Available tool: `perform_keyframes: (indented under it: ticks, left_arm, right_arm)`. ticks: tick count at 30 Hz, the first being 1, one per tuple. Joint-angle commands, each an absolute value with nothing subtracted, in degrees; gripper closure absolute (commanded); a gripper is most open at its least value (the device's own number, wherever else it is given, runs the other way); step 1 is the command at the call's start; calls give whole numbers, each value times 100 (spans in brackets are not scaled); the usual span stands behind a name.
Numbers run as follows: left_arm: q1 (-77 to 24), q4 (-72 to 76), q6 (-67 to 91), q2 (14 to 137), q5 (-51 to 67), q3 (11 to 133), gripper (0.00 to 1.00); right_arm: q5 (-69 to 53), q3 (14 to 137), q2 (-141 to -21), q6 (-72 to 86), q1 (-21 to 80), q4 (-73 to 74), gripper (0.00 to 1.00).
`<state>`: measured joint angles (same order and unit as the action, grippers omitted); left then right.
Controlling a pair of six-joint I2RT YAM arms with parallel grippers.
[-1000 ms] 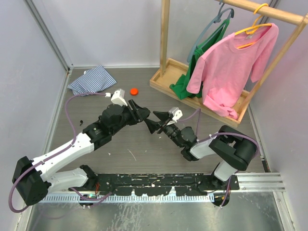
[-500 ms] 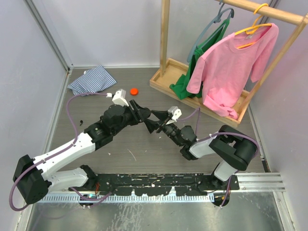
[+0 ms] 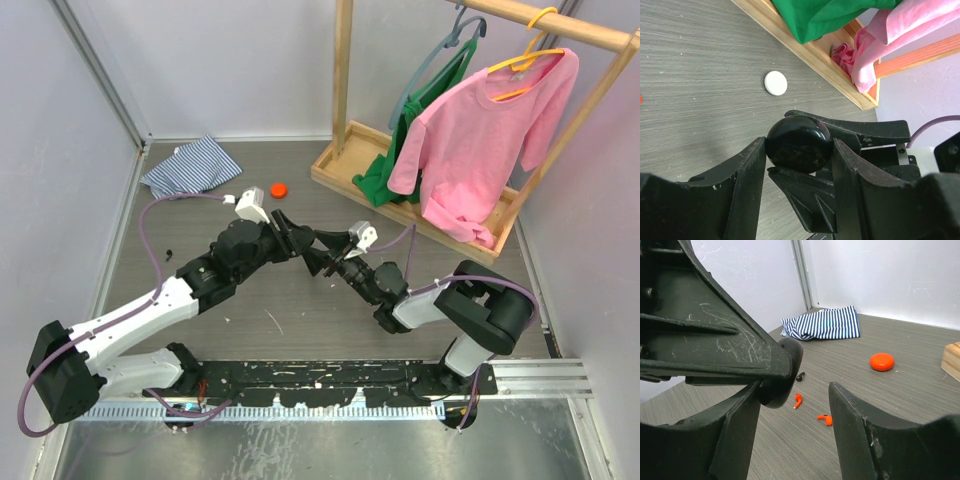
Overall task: Insert the wireless bluetooth earbuds into the charging case
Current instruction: Pick up the charging case at the center of the board.
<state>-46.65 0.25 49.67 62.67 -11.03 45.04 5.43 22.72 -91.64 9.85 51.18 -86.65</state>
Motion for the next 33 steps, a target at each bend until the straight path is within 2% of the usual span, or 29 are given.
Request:
perform_keyframes:
  ticks: [1, 11, 20, 25, 30, 33]
  left_arm:
    - [-4761, 275, 4825, 6127, -1284, 4456, 68]
    - [-4846, 382, 4808, 6111, -1360, 4389, 67]
    - [-4867, 384, 4736, 5936, -1358, 4367, 61]
    - [-4869, 293, 4556, 5818, -1315, 4430, 51]
    - [-4864, 151, 4261, 5743, -1122, 4577, 36]
    - [-4861, 32, 3988, 5645, -1001, 4671, 27]
  right_arm:
    - [751, 2426, -8952, 980, 5133, -9708, 39]
    - [877, 2358, -8877, 1055, 5137, -9704, 38]
    - [923, 2235, -8921, 1089, 5133, -9704, 57]
    - [867, 2100, -8880, 1107, 5129, -9706, 68]
    - [594, 2000, -8806, 1091, 5092, -9709, 84]
    - [446, 1940, -8719, 1167, 5020, -9704, 85]
